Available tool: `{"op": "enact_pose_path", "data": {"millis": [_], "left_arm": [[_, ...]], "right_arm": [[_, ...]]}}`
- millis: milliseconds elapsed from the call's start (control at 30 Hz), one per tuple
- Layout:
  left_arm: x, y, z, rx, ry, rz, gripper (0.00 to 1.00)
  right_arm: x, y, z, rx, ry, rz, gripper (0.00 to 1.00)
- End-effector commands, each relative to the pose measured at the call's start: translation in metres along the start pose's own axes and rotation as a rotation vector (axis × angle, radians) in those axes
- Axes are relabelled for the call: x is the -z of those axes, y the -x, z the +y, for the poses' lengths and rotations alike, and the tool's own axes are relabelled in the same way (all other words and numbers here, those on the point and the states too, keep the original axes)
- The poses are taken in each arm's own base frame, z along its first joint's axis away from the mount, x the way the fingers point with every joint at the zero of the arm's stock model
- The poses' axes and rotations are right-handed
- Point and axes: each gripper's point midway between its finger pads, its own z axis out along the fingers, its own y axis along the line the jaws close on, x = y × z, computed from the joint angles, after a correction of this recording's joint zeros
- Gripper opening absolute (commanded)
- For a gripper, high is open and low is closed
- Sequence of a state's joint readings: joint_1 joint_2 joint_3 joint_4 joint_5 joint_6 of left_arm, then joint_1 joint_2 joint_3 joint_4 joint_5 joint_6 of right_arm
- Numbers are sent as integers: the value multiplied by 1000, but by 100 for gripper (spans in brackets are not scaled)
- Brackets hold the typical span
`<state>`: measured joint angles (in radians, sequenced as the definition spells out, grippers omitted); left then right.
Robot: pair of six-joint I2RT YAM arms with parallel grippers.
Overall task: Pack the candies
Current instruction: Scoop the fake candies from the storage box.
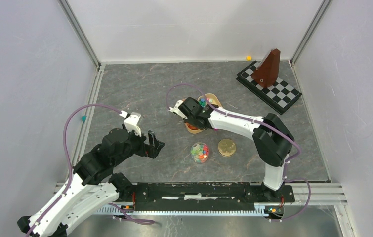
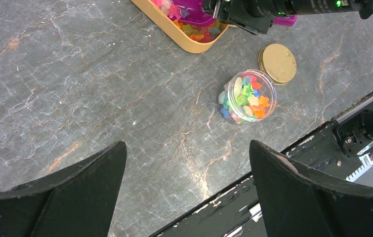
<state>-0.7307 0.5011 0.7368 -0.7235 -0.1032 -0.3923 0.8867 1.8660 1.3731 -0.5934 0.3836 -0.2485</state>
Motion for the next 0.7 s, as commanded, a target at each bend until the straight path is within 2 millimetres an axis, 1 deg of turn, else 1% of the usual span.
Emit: {"op": "enact_pose_path", "data": {"millis": [0, 167, 667], "left_arm": [[-1, 10, 0, -35, -2, -47, 100], [-1, 10, 1, -35, -1, -47, 100], [-1, 10, 2, -32, 5, -46, 100]], "right_arm": [[-4, 10, -1, -90, -13, -75, 0], [-5, 6, -4, -123, -29, -100, 0], [5, 1, -10, -270, -20, -241, 0]]}}
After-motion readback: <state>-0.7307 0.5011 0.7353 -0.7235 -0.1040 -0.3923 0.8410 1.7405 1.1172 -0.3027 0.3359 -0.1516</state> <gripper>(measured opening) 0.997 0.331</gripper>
